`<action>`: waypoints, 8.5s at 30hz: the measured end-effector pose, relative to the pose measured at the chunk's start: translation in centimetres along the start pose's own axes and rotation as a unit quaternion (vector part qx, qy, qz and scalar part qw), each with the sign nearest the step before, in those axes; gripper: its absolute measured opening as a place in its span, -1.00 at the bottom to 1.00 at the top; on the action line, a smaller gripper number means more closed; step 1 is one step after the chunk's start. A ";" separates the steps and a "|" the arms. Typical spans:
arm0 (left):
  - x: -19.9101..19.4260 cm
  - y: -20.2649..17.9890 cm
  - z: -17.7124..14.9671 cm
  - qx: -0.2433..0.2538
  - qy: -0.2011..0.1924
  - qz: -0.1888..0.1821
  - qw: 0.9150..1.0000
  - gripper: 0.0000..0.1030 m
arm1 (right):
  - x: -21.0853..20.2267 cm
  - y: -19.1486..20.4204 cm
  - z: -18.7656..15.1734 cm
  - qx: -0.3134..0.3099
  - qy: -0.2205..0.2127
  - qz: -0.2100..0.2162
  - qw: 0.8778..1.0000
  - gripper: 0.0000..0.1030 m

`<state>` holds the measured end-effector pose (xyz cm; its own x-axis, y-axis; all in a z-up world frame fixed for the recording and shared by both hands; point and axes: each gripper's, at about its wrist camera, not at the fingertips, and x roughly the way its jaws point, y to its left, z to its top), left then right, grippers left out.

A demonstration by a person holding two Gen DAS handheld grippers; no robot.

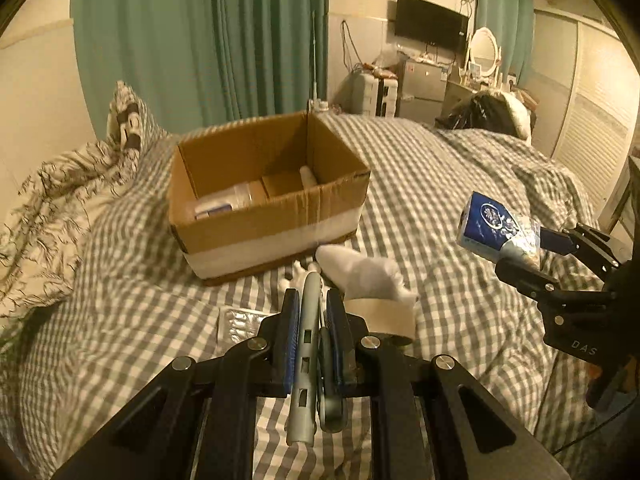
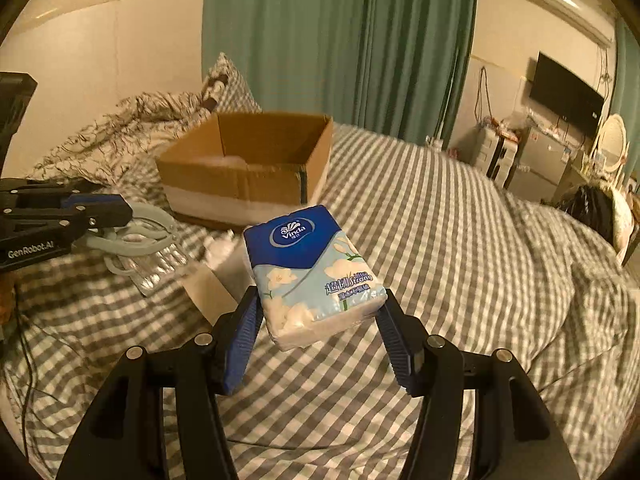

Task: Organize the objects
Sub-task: 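Carry the tissue pack and green clip into the box and open both tools, then grasp the masking tape roll with the right tool while the left tool grasps the blister pack, then carry the tape roll and blister pack into the box and open both tools, then withdraw both tools from the box toward the sock and bunny, then grasp the white sock with the right tool while the left tool grasps the ceramic bunny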

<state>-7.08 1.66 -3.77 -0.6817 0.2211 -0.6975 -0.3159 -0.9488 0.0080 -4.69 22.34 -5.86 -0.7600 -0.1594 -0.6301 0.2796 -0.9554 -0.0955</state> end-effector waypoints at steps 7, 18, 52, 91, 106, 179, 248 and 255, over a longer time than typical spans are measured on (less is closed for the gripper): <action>-2.9 0.4 3.2 -0.004 -0.034 -0.015 0.999 -0.74 | -3.7 1.7 3.6 -0.024 -0.046 -0.001 0.999 0.11; -2.2 3.1 11.6 -0.011 -0.085 0.018 0.996 -0.74 | -1.1 2.8 13.2 -0.009 -0.092 0.036 0.995 0.11; 5.7 6.7 12.2 -0.036 -0.030 0.092 0.995 0.84 | 5.8 0.7 14.5 0.023 -0.067 0.035 0.997 0.64; 6.0 1.6 -5.2 -0.017 0.024 0.158 0.987 1.00 | 8.6 5.8 -2.1 0.032 0.085 0.050 0.995 0.54; 10.6 2.6 -5.3 -0.029 0.102 0.154 0.982 1.00 | 6.2 2.2 -0.7 0.079 0.030 0.026 0.996 -0.53; 15.5 10.5 14.4 -0.026 -0.053 0.089 0.994 0.36 | 21.9 0.8 20.6 0.059 -0.010 0.021 0.998 -0.78; 11.5 0.5 -3.7 -0.108 0.051 0.107 0.987 1.00 | 11.8 -0.9 -1.0 0.013 0.118 0.104 0.987 0.99; 13.4 -0.5 -3.7 -0.085 0.053 0.077 0.992 1.00 | 14.2 -1.3 -2.1 0.047 0.143 0.132 0.980 0.36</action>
<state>-13.64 4.25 -15.80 -0.6372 0.0537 -0.7689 -0.0910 -0.9958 0.0058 -14.63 21.85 -16.32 -0.4693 -0.3410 -0.8146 0.3785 -0.9111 0.1634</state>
